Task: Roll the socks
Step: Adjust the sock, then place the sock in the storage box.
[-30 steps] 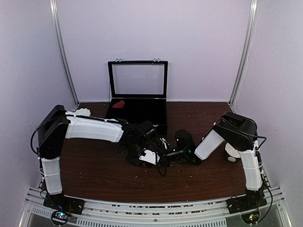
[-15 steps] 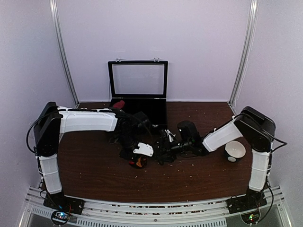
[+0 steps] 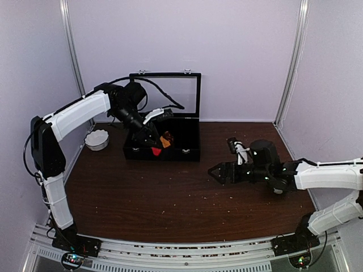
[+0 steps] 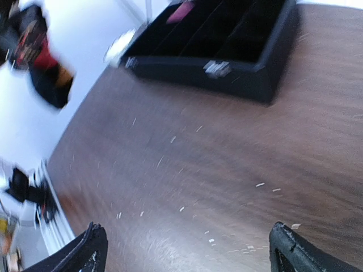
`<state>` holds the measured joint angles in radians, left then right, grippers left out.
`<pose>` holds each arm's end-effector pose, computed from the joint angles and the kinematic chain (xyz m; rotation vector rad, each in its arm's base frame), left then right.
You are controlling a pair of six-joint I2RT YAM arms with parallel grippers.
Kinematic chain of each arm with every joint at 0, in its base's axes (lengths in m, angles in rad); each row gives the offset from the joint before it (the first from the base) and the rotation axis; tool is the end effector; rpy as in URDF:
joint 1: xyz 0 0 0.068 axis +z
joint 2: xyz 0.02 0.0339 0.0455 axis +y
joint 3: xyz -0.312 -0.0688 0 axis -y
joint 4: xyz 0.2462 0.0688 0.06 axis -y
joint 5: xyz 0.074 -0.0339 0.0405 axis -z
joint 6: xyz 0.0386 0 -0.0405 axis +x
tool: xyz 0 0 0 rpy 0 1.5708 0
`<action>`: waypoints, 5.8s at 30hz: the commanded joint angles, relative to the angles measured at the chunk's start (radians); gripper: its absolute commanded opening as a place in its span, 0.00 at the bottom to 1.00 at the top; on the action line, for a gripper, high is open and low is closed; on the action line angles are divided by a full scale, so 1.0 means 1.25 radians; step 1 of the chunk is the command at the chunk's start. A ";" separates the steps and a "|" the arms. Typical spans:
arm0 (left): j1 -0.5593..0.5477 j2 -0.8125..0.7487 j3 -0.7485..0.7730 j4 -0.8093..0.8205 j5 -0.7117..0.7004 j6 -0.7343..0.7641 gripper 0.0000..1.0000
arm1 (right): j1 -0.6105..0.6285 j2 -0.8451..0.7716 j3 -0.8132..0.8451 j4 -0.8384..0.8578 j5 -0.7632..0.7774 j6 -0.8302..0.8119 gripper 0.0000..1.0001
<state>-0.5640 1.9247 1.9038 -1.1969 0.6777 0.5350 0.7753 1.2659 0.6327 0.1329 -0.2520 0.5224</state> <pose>0.3348 -0.2404 0.3634 1.5269 2.1741 -0.9413 0.1776 0.1875 0.2604 -0.4461 2.1845 1.0211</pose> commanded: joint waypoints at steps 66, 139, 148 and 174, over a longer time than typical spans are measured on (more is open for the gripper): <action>0.064 -0.063 0.006 -0.034 0.111 0.080 0.00 | 0.179 0.312 0.673 -0.074 0.044 -0.257 0.47; 0.221 0.254 0.202 0.264 -0.377 -0.112 0.50 | 0.067 0.033 0.265 0.013 0.159 -0.190 0.59; 0.190 0.192 0.182 0.274 -0.398 -0.113 0.64 | 0.067 0.027 0.245 0.024 0.145 -0.171 0.59; 0.211 0.396 0.286 0.220 -0.536 -0.047 0.22 | 0.052 0.024 0.232 0.013 0.134 -0.151 0.53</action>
<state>-0.3191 2.4363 2.2414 -0.9073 0.0387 0.4622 0.8459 1.3170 0.9287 0.1463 -0.0704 0.3222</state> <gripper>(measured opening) 0.229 0.529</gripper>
